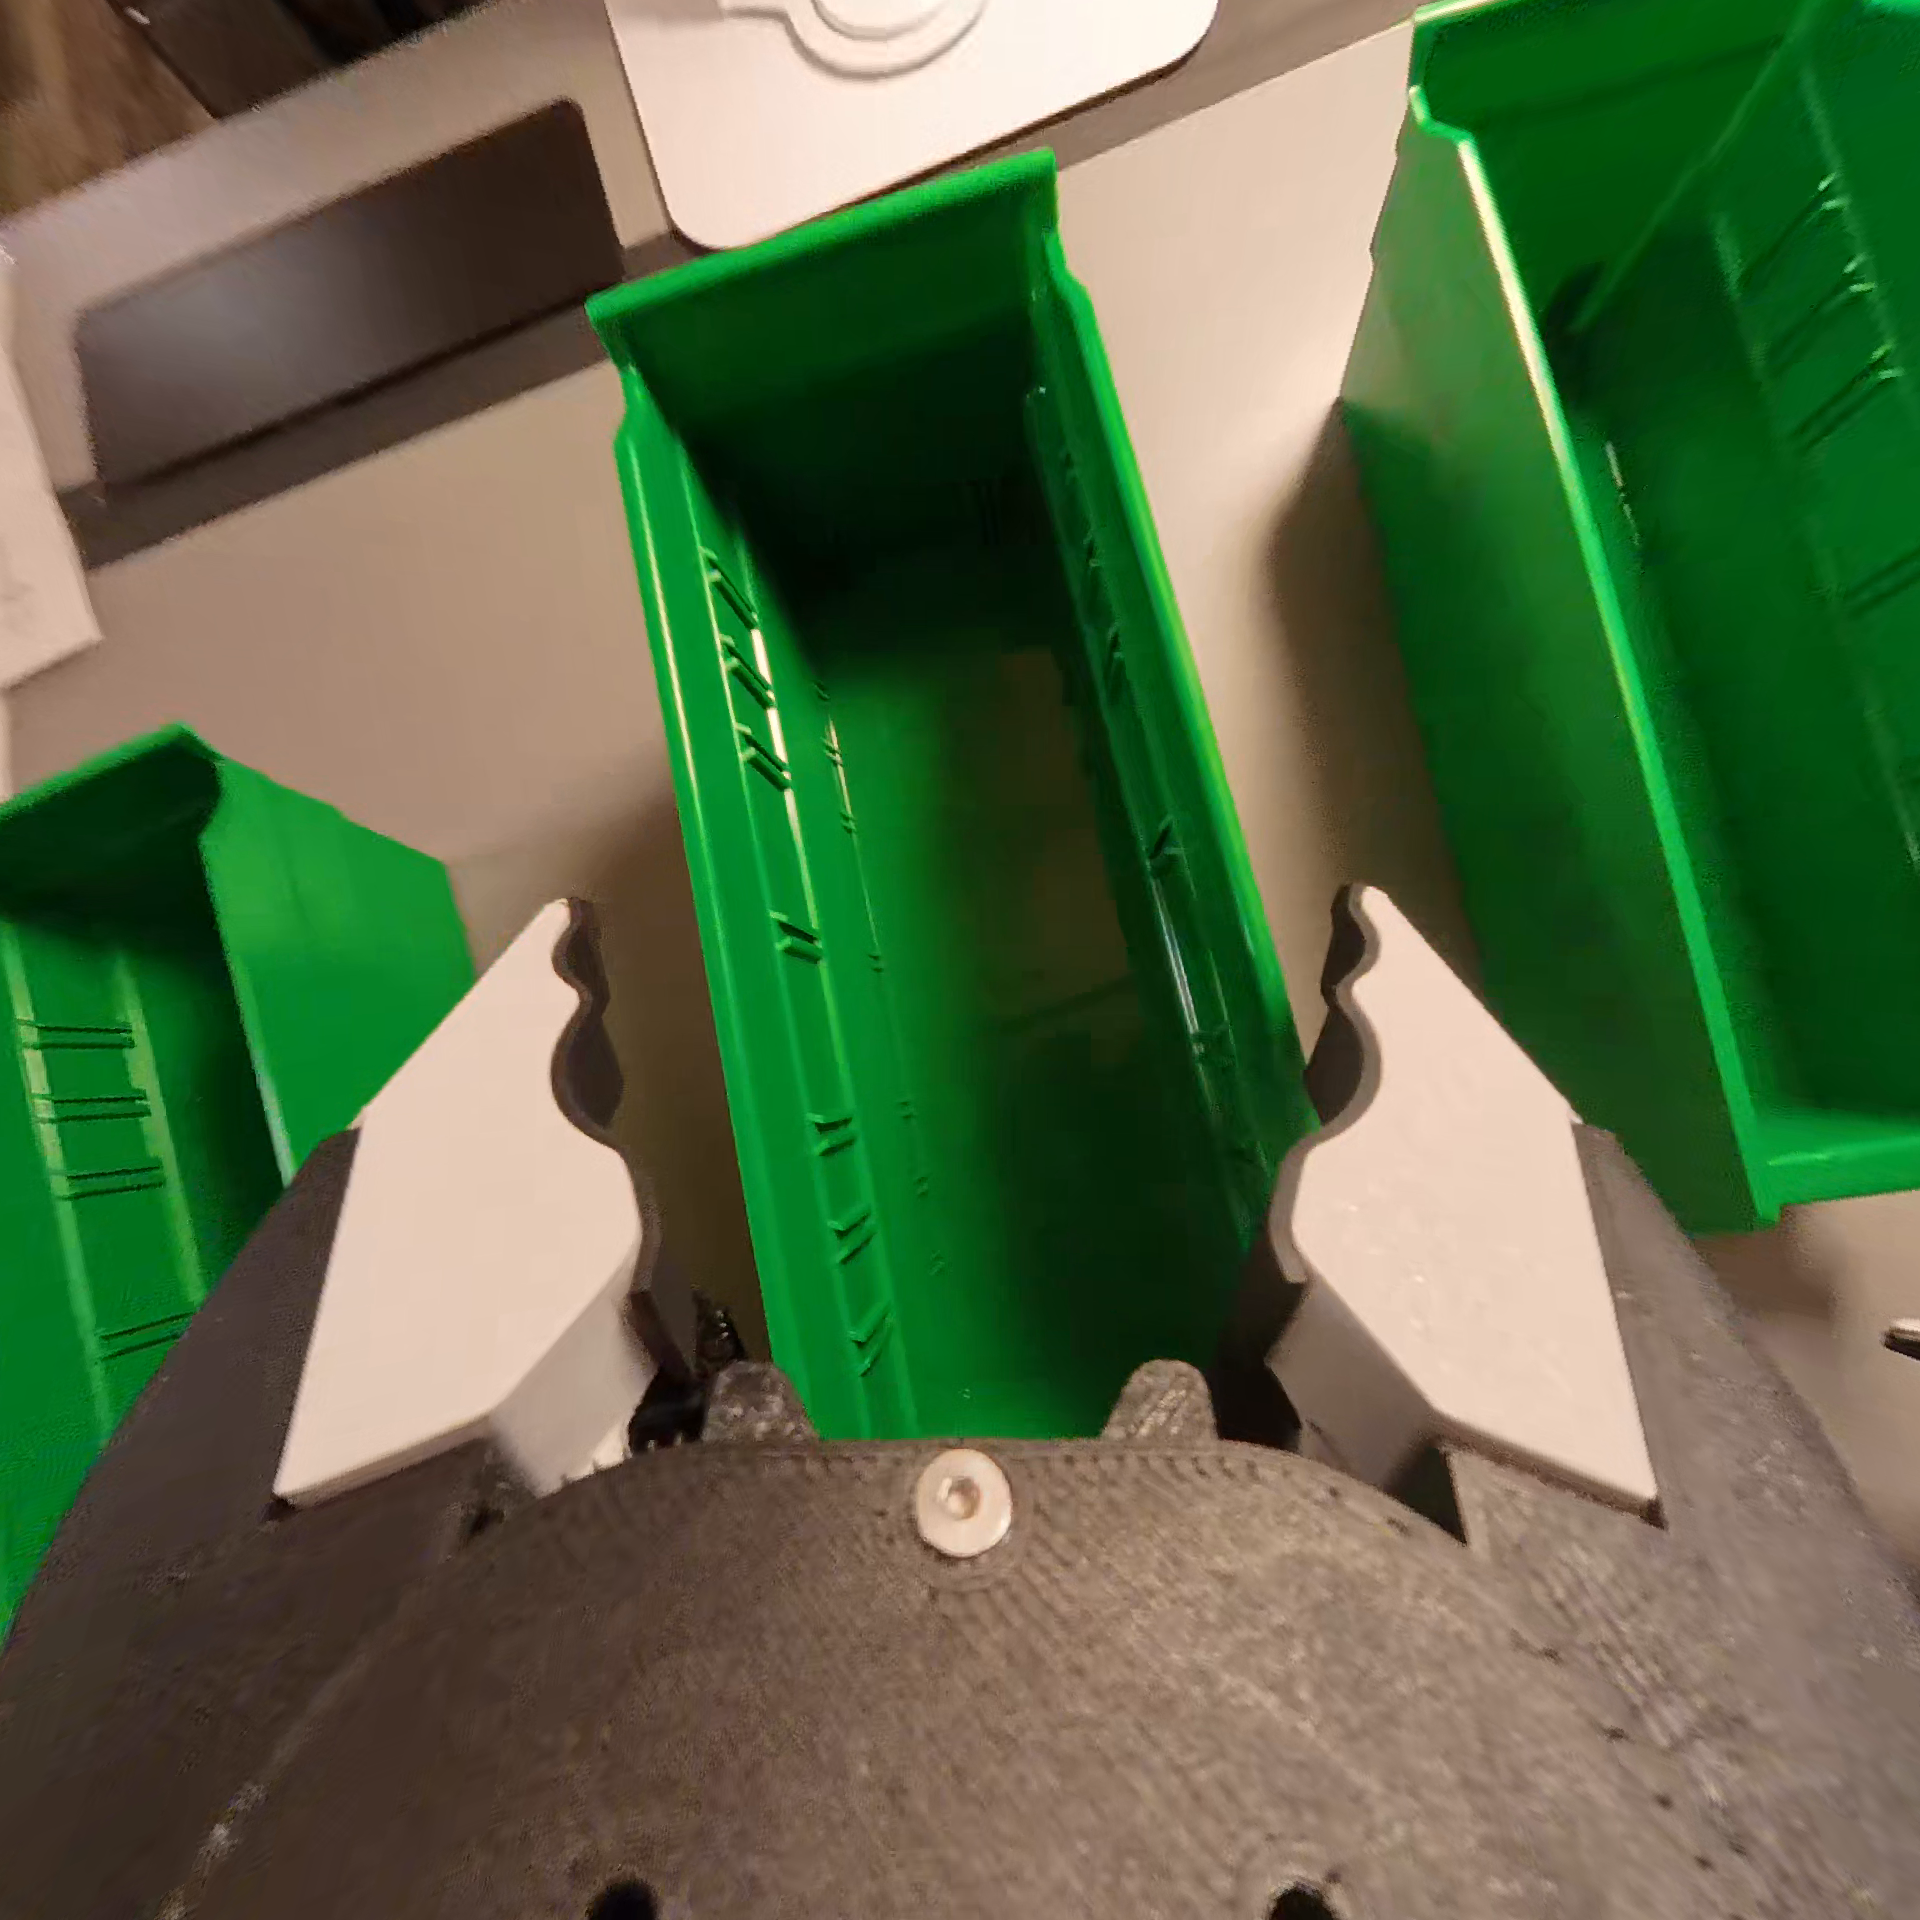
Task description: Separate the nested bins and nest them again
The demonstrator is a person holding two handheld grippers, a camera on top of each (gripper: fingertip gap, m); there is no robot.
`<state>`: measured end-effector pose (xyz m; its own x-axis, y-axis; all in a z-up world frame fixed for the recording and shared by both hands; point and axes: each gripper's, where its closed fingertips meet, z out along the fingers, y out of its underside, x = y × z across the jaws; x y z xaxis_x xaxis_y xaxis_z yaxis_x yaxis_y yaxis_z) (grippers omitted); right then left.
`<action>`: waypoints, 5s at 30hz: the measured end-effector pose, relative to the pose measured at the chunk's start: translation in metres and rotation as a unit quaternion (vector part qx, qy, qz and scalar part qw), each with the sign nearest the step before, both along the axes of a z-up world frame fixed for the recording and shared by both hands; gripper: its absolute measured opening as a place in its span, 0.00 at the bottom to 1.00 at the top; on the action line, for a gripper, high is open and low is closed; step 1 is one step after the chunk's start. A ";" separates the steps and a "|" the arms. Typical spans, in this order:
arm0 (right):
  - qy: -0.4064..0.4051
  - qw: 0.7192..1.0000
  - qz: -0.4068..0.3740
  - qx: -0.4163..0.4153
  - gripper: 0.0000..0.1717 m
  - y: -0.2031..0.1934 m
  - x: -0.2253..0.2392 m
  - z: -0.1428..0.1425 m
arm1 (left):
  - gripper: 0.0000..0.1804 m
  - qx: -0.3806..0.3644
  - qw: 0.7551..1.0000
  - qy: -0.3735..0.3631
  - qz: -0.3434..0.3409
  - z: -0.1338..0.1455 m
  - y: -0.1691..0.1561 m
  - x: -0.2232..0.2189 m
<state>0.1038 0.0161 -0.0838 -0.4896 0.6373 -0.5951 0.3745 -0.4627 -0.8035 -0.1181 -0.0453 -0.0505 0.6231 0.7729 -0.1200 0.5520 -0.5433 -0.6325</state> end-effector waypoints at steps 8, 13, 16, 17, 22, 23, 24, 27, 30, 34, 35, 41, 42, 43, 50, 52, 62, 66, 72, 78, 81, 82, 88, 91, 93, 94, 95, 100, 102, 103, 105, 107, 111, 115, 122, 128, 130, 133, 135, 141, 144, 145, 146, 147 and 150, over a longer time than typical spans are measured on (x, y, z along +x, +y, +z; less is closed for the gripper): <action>0.000 1.000 -0.001 -0.005 0.57 0.001 0.000 0.000 | 0.72 0.025 0.997 -0.068 -0.002 -0.021 0.000 0.005; -0.002 1.000 0.001 -0.013 0.57 0.002 0.000 0.001 | 0.67 0.021 0.997 -0.072 -0.005 -0.021 0.000 0.005; -0.003 1.000 0.002 -0.014 0.57 0.002 0.000 0.001 | 0.63 0.025 0.997 -0.070 0.000 -0.019 0.000 0.004; -0.002 1.000 0.002 -0.015 0.57 0.002 0.000 0.001 | 0.62 0.027 0.997 -0.069 0.004 -0.018 0.000 0.003; -0.002 1.000 0.002 -0.016 0.57 0.003 0.000 0.001 | 0.57 0.032 0.997 -0.062 0.016 -0.016 -0.003 0.000; -0.002 1.000 0.002 -0.016 0.57 0.003 0.000 0.001 | 0.57 0.032 0.997 -0.061 0.018 -0.016 -0.004 -0.001; -0.003 1.000 0.002 -0.016 0.57 0.003 -0.001 0.001 | 0.56 0.031 0.998 -0.061 0.019 -0.015 -0.006 -0.001; -0.003 1.000 0.002 -0.018 0.57 0.003 -0.001 0.001 | 0.56 0.027 0.998 -0.058 0.021 -0.013 -0.009 -0.001; -0.003 1.000 0.002 -0.019 0.57 0.003 -0.001 0.001 | 0.55 0.028 0.998 -0.053 0.023 -0.010 -0.012 -0.003; -0.003 1.000 0.002 -0.020 0.57 0.003 -0.001 0.001 | 0.55 0.032 0.998 -0.047 0.025 -0.003 -0.015 -0.003; -0.003 1.000 0.002 -0.020 0.57 0.003 -0.001 0.001 | 0.55 0.033 0.998 -0.046 0.025 -0.001 -0.016 -0.003; -0.002 1.000 0.002 -0.021 0.57 0.003 -0.001 0.002 | 0.56 0.049 0.998 -0.020 0.022 0.035 -0.018 -0.002; -0.002 1.000 0.002 -0.022 0.57 0.003 -0.001 0.002 | 0.56 0.053 0.998 -0.013 0.020 0.045 -0.018 -0.001; -0.002 1.000 0.002 -0.022 0.57 0.003 -0.001 0.002 | 0.56 0.059 0.998 -0.005 0.019 0.056 -0.018 0.001; -0.004 1.000 0.001 -0.020 0.57 0.003 -0.001 0.001 | 0.56 0.120 0.992 0.003 -0.033 0.108 0.026 0.036; -0.002 1.000 0.001 -0.021 0.57 0.003 -0.001 0.002 | 0.56 0.140 0.989 -0.009 -0.050 0.110 0.044 0.047; 0.000 0.999 0.005 -0.034 0.57 0.005 0.000 0.004 | 0.56 0.110 0.992 -0.057 -0.026 0.042 0.078 0.038; -0.002 0.999 0.006 -0.043 0.57 0.006 0.000 0.004 | 0.56 0.108 0.991 -0.074 -0.025 0.020 0.092 0.040; 0.006 0.999 0.004 -0.044 0.57 0.008 0.001 0.007 | 0.58 0.134 0.986 -0.090 -0.038 0.005 0.132 0.059; 0.012 0.999 0.001 -0.049 0.57 0.010 0.002 0.009 | 0.59 0.124 0.989 -0.081 -0.018 -0.013 0.146 0.060; 0.012 0.998 0.001 -0.057 0.57 0.011 0.003 0.010 | 0.59 0.110 0.991 -0.082 -0.004 -0.025 0.141 0.055; 0.012 0.998 0.000 -0.059 0.57 0.012 0.003 0.010 | 0.60 0.111 0.990 -0.084 0.004 -0.028 0.139 0.053; 0.010 0.998 -0.004 -0.058 0.57 0.013 0.002 0.010 | 0.55 0.158 0.984 -0.076 0.004 -0.017 0.142 0.048; 0.013 0.998 -0.009 -0.058 0.57 0.015 0.002 0.011 | 0.56 0.194 0.978 -0.068 -0.030 -0.002 0.148 0.060; 0.014 0.999 -0.025 -0.030 0.56 0.022 0.003 0.009 | 0.56 0.218 0.973 -0.049 -0.054 0.014 0.142 0.070; 0.018 0.999 -0.040 -0.012 0.56 0.028 0.004 0.010 | 0.56 0.229 0.971 -0.033 -0.066 0.022 0.136 0.076; 0.025 0.998 -0.056 0.001 0.55 0.037 0.006 0.013 | 0.56 0.238 0.968 -0.015 -0.077 0.030 0.126 0.082; 0.087 0.964 -0.204 0.147 0.46 0.104 0.024 0.042 | 0.55 0.206 0.966 0.128 -0.090 0.049 0.029 0.094; 0.083 0.953 -0.243 0.162 0.46 0.129 0.030 0.045 | 0.55 0.161 0.968 0.172 -0.084 0.042 -0.017 0.092; 0.075 0.952 -0.251 0.158 0.46 0.137 0.030 0.043 | 0.55 0.136 0.970 0.183 -0.080 0.035 -0.039 0.091; 0.053 0.956 -0.250 0.141 0.47 0.147 0.024 0.034 | 0.55 0.109 0.974 0.187 -0.060 0.020 -0.078 0.086; 0.022 0.960 -0.239 0.145 0.47 0.148 0.012 0.020 | 0.55 0.120 0.976 0.180 -0.032 0.008 -0.106 0.080; -0.050 0.947 -0.245 0.200 0.34 0.151 -0.011 -0.016 | 0.53 0.154 0.980 0.128 -0.018 -0.024 -0.119 0.078; -0.063 0.938 -0.280 0.196 0.06 0.171 -0.015 -0.018 | 0.52 0.126 0.984 0.125 -0.024 -0.046 -0.106 0.070; -0.085 0.908 -0.357 0.201 0.02 0.224 0.010 -0.018 | 0.39 0.088 0.985 0.150 -0.002 -0.060 -0.093 0.057; -0.098 0.891 -0.395 0.201 0.03 0.249 0.024 -0.018 | 0.11 0.145 0.975 0.166 0.025 -0.064 -0.085 0.051; -0.103 0.887 -0.401 0.205 0.03 0.253 0.023 -0.018 | 0.07 0.158 0.972 0.170 0.039 -0.064 -0.085 0.049; -0.108 0.879 -0.417 0.206 0.03 0.259 0.022 -0.018 | 0.03 0.169 0.968 0.175 0.055 -0.063 -0.086 0.047; -0.109 0.875 -0.426 0.202 0.04 0.262 0.022 -0.018 | 0.02 0.176 0.966 0.179 0.060 -0.063 -0.086 0.045; -0.108 0.876 -0.421 0.208 0.03 0.253 0.010 -0.018 | 0.02 0.177 0.965 0.184 0.060 -0.065 -0.086 0.049; -0.103 0.873 -0.424 0.217 0.02 0.250 0.010 -0.018 | 0.11 0.197 0.956 0.213 0.049 -0.050 -0.085 0.061; -0.101 0.875 -0.423 0.213 0.02 0.249 0.010 -0.018 | 0.14 0.206 0.950 0.231 0.040 -0.040 -0.083 0.069; -0.098 0.878 -0.417 0.211 0.01 0.246 0.009 -0.018 | 0.18 0.216 0.945 0.245 0.026 -0.030 -0.079 0.077; -0.095 0.882 -0.411 0.212 0.01 0.243 0.007 -0.018 | 0.20 0.227 0.940 0.253 0.003 -0.020 -0.070 0.087; -0.094 0.882 -0.405 0.222 0.01 0.236 0.004 -0.018 | 0.22 0.244 0.930 0.269 -0.050 0.006 -0.042 0.111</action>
<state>0.1080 0.2523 -0.1014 0.3134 0.9234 -0.2216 0.2118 -0.2955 -0.9316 -0.0076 -0.0873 -0.0445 0.6459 0.7587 -0.0851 0.0454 -0.1494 -0.9877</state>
